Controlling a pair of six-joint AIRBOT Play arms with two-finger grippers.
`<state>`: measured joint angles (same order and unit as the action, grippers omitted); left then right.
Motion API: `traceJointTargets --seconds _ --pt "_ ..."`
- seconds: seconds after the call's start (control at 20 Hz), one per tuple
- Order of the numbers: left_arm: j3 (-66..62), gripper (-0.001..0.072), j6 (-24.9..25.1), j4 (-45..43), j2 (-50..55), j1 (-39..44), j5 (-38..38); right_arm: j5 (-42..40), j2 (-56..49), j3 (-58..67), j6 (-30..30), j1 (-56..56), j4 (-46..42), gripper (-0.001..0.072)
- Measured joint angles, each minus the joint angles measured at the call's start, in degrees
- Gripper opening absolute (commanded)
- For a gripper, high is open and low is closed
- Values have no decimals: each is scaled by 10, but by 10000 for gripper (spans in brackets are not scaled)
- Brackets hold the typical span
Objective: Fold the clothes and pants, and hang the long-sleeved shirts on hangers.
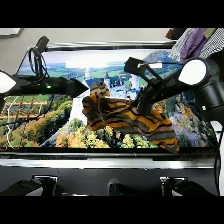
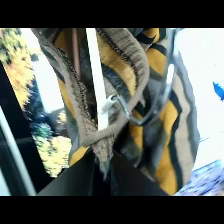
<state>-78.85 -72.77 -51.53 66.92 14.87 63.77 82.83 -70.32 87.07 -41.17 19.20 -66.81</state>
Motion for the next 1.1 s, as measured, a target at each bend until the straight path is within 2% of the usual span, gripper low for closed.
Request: traceJointTargets --seconds 0.15,0.4,0.6,0.75,0.95,1.05,1.1 --pt "9 617 84 -32 0 -14 49 -2 -5 0 50 0 5 29" --pt "49 617 250 -61 -1 -21 75 -3 -28 0 113 -1 35 29" --pt "59 617 343 -47 1 -19 79 -3 -45 0 148 0 65 29" --pt "61 617 378 -29 10 -9 81 -3 -49 0 167 0 78 29" --pt "62 614 396 -19 27 13 84 -6 -50 0 176 0 87 29" --pt "64 592 401 -16 37 21 85 -12 -50 0 177 -1 93 29" --pt "64 537 405 -16 41 24 86 -13 -50 0 179 -1 97 29"
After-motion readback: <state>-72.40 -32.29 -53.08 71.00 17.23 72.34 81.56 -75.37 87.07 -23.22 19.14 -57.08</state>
